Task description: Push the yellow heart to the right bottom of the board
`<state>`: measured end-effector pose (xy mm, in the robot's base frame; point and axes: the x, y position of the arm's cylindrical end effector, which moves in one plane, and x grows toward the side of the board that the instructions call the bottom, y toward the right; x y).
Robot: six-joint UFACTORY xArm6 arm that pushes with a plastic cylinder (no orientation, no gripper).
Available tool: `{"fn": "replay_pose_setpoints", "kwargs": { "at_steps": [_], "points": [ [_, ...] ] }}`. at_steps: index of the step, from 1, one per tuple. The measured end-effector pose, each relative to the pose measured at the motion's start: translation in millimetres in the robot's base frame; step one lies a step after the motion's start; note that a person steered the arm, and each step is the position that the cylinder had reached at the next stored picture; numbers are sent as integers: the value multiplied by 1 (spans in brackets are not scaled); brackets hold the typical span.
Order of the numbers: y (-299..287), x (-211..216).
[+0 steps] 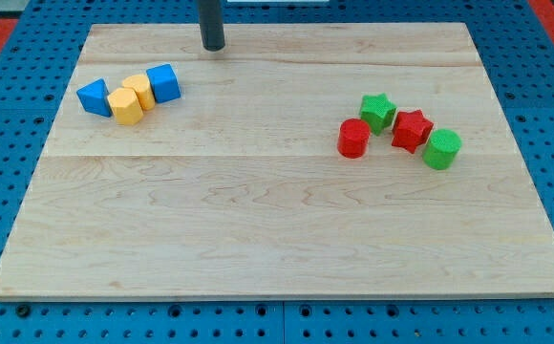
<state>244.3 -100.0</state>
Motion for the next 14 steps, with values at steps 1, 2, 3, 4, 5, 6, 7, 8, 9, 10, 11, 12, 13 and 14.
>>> {"fn": "replay_pose_setpoints", "kwargs": {
  "at_steps": [1, 2, 3, 4, 5, 6, 7, 8, 9, 10, 11, 12, 13, 14],
  "points": [
    [-34, 29],
    [-44, 77],
    [-25, 57],
    [-73, 42],
    [-115, 76],
    [-91, 113],
    [-76, 153],
    [-84, 156],
    [-116, 158],
    [-121, 202],
    [-76, 212],
    [-67, 206],
    [-85, 193],
    [-77, 179]
  ]
}}
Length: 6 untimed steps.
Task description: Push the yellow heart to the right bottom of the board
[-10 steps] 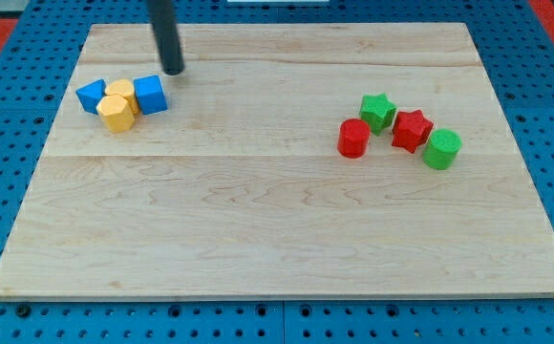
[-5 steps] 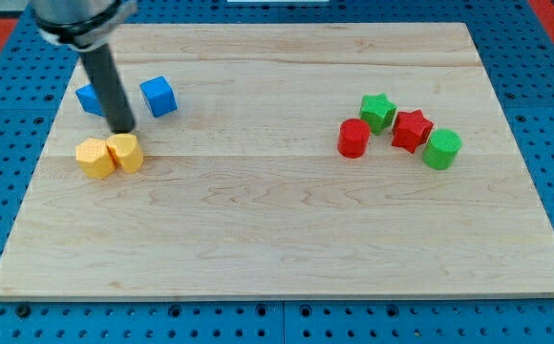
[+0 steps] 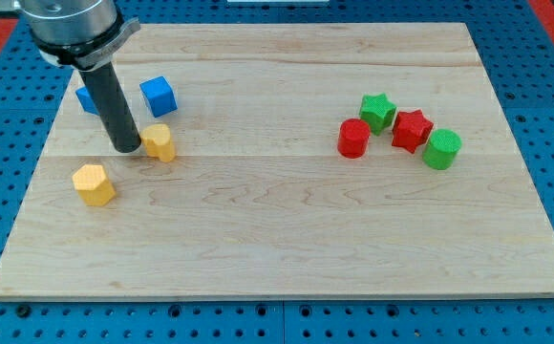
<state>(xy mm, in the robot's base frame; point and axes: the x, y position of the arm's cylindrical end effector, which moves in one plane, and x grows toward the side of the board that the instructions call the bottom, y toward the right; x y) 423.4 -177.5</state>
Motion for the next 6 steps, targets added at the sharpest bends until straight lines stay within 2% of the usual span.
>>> {"fn": "replay_pose_setpoints", "kwargs": {
  "at_steps": [1, 6],
  "points": [
    [48, 0],
    [72, -11]
  ]
}}
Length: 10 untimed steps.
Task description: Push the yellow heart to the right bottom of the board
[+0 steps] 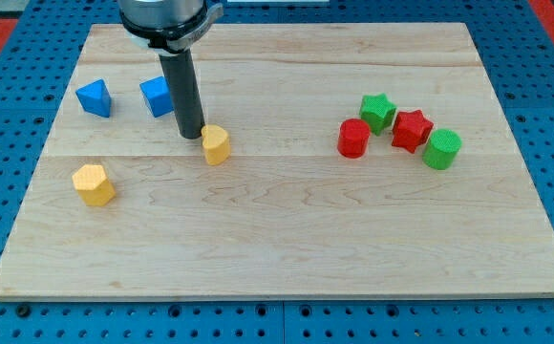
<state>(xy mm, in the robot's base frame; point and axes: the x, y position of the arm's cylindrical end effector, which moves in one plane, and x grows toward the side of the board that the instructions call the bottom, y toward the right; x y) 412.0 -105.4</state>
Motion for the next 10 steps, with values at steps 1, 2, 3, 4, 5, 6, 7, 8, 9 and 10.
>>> {"fn": "replay_pose_setpoints", "kwargs": {
  "at_steps": [1, 2, 3, 4, 5, 6, 7, 8, 9, 10],
  "points": [
    [33, 48],
    [33, 61],
    [20, 60],
    [6, 40],
    [44, 46],
    [118, 62],
    [174, 68],
    [211, 82],
    [239, 109],
    [226, 104]
  ]
}}
